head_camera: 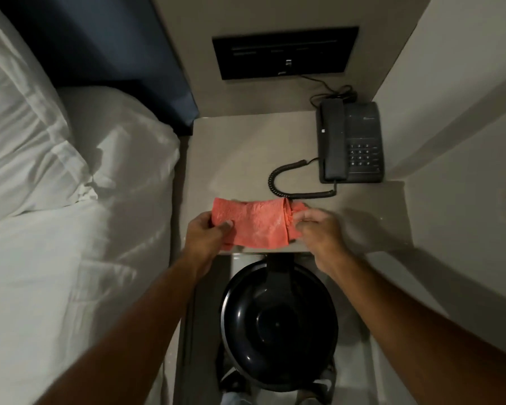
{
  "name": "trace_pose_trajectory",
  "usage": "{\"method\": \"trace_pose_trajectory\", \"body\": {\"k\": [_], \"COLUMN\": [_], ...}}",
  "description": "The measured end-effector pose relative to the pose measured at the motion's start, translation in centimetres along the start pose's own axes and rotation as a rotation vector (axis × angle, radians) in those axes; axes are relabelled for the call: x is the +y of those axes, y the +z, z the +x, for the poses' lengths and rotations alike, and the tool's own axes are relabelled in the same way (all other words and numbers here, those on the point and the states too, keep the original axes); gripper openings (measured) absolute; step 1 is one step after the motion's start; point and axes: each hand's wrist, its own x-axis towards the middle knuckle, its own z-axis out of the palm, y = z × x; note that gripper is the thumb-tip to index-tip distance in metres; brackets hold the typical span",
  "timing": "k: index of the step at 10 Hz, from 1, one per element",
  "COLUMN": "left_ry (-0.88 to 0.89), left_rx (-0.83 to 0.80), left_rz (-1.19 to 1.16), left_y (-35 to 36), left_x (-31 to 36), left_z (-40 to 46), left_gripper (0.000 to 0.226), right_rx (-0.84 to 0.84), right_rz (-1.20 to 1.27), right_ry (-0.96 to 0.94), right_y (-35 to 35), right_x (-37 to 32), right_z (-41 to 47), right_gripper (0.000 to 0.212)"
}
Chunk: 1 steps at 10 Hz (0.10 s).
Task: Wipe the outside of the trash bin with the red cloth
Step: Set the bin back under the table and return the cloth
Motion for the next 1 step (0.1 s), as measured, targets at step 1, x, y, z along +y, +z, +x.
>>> {"method": "trace_pose_trajectory", "body": {"k": [1], "left_ry": [-0.172], "left_rx": [-0.117], "left_rz": [-0.011], "left_y": [-0.56], "left_x": [-0.66], "left_z": [2.00], "left_gripper": [0.031], "right_rx": [-0.039], "right_rz": [-0.055], "right_ry": [0.048], "right_y": [1.76], "right_x": [0.73], "right_z": [0.39], "right_gripper": [0.021]}}
